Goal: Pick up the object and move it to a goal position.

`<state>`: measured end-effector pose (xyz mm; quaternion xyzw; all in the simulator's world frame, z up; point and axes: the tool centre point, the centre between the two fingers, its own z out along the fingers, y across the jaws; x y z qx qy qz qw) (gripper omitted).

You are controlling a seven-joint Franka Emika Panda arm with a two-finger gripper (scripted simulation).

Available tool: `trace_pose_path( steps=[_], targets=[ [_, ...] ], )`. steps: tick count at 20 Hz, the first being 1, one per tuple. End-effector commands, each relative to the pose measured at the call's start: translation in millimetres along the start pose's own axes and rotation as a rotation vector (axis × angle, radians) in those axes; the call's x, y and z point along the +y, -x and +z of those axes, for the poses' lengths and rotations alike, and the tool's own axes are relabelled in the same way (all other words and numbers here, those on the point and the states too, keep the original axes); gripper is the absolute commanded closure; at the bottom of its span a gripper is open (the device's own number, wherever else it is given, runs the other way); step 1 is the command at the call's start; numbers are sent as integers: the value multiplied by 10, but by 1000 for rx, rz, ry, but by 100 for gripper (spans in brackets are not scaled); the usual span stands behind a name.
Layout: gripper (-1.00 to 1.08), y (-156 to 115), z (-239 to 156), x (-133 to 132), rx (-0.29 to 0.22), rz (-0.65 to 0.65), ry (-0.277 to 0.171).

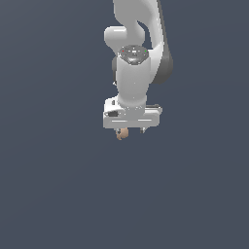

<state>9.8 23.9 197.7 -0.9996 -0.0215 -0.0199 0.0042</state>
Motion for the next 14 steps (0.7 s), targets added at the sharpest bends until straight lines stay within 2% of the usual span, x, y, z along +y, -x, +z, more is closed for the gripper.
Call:
trace_pose_path(
  steps=[1, 9, 14],
  targets=[
    [-92, 0, 0, 0, 0, 0, 0],
    [-92, -50, -87, 192, 11, -13, 21],
    [-92, -44, -79, 196, 10, -14, 21]
  ],
)
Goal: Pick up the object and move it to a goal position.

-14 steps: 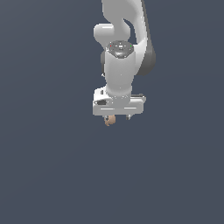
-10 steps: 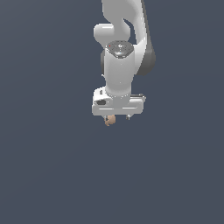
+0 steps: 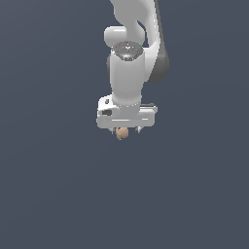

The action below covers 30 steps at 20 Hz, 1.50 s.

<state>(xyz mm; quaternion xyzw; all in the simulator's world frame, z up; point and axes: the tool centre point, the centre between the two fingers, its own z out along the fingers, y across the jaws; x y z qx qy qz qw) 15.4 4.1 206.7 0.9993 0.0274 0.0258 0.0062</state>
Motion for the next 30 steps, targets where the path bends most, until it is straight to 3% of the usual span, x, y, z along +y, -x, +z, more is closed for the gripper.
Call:
trace_pose_path(
  steps=[1, 9, 22, 30],
  targets=[
    [-92, 17, 24, -2, -1, -4, 0],
    [-92, 227, 280, 28, -12, -45, -3],
    [-92, 958, 946, 88, -42, -163, -15],
    [-92, 1177, 1096, 97, -49, -194, -19]
  ],
)
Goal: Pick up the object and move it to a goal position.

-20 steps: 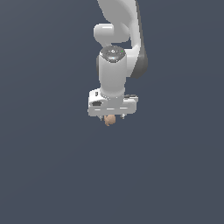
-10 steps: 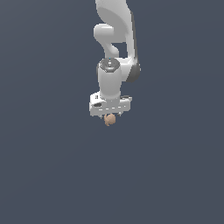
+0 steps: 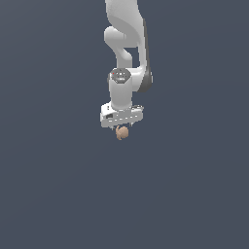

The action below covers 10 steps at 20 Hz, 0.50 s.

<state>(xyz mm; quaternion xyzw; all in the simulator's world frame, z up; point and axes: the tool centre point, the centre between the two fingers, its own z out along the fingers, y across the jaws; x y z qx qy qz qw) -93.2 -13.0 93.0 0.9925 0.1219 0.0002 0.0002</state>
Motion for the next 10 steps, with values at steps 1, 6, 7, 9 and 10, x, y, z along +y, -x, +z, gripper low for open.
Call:
trace_pose_path(
  steps=[1, 6, 7, 9, 10],
  targets=[
    [-92, 32, 22, -5, 0, -5, 0],
    [-92, 25, 44, -3, -1, -3, 0],
    [-92, 26, 65, -3, -1, -3, 0],
    [-92, 29, 125, -6, -1, -4, 0],
    [-92, 32, 163, -6, -1, -4, 0]
  ],
)
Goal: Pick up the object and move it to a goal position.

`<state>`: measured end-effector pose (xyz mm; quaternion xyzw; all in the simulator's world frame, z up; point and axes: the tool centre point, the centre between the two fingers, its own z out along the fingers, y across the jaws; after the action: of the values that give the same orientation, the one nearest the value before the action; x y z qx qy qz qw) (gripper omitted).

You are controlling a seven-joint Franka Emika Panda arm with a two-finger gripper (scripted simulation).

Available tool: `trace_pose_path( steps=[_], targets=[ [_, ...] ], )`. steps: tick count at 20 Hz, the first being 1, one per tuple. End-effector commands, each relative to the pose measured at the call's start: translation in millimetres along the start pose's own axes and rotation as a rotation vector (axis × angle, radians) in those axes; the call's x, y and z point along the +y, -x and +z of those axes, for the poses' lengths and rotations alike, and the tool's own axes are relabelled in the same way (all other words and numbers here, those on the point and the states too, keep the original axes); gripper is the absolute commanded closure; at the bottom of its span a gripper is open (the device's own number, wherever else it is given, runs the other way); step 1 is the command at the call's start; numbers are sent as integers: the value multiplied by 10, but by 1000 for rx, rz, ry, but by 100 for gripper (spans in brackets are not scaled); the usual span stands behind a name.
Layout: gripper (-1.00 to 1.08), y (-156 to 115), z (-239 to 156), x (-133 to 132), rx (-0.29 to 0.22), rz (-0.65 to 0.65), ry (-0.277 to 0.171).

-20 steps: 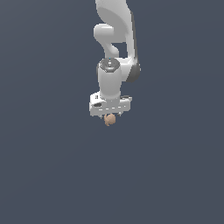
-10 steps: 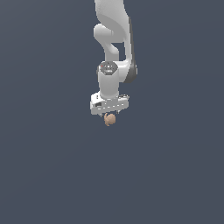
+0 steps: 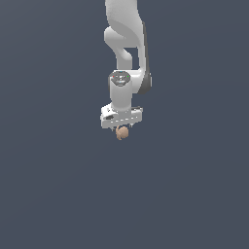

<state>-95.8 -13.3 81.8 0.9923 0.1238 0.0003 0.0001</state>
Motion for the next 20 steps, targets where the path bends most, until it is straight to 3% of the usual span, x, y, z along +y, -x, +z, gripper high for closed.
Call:
trace_pose_path(
  steps=[1, 12, 13, 20],
  targets=[
    [-92, 9, 95, -2, -1, 0, 0],
    [-92, 14, 413, -2, -1, -2, 0],
    [108, 14, 413, -2, -1, -2, 0],
    [108, 14, 413, -2, -1, -2, 0]
  ],
)
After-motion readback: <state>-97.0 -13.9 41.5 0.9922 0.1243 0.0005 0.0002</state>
